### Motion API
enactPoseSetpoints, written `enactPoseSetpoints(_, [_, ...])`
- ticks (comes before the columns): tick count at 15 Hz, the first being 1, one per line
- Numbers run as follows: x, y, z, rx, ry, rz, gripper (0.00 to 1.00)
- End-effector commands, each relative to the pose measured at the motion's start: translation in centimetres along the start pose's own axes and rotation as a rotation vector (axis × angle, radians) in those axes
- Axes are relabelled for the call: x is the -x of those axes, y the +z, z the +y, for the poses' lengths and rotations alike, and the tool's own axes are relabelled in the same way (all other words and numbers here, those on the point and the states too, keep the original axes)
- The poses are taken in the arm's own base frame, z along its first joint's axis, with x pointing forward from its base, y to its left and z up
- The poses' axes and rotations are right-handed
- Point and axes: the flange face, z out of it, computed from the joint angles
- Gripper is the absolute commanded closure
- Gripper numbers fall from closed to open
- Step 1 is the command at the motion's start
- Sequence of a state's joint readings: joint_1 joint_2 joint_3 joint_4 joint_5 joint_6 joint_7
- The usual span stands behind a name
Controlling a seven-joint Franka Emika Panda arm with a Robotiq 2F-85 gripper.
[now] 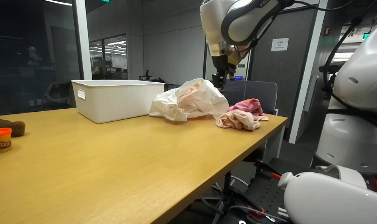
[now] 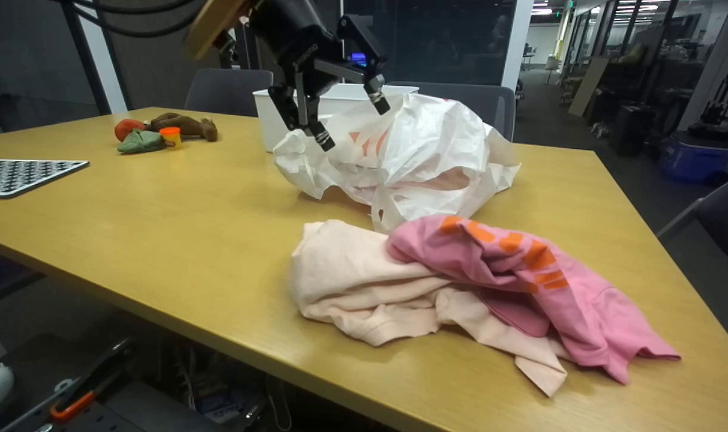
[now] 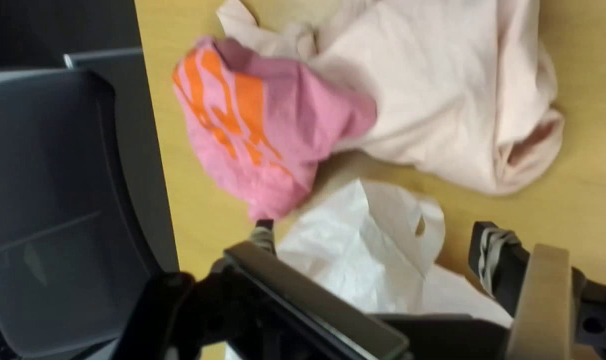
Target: Put the two shirts inside the plastic bag
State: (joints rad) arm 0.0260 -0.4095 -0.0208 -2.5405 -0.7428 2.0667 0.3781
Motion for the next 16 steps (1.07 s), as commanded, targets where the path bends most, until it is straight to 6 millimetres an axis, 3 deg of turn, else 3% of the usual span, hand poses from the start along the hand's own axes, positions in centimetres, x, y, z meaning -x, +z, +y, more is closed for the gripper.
enactPoseSetpoints(1, [3.7, 0.6, 1.7, -0.084, -0.003, -0.128, 0.0])
enactPoseSetpoints(4, [4.8, 2.8, 2.5, -0.169, 0.022, -0.183, 0.0])
enactPoseSetpoints(9, [5.8, 9.3, 4.6, -0.167, 0.078, -0.213, 0.0])
enactPoseSetpoints(16, [4.3, 17.4, 6.6, -0.034, 0.117, -0.088, 0.0])
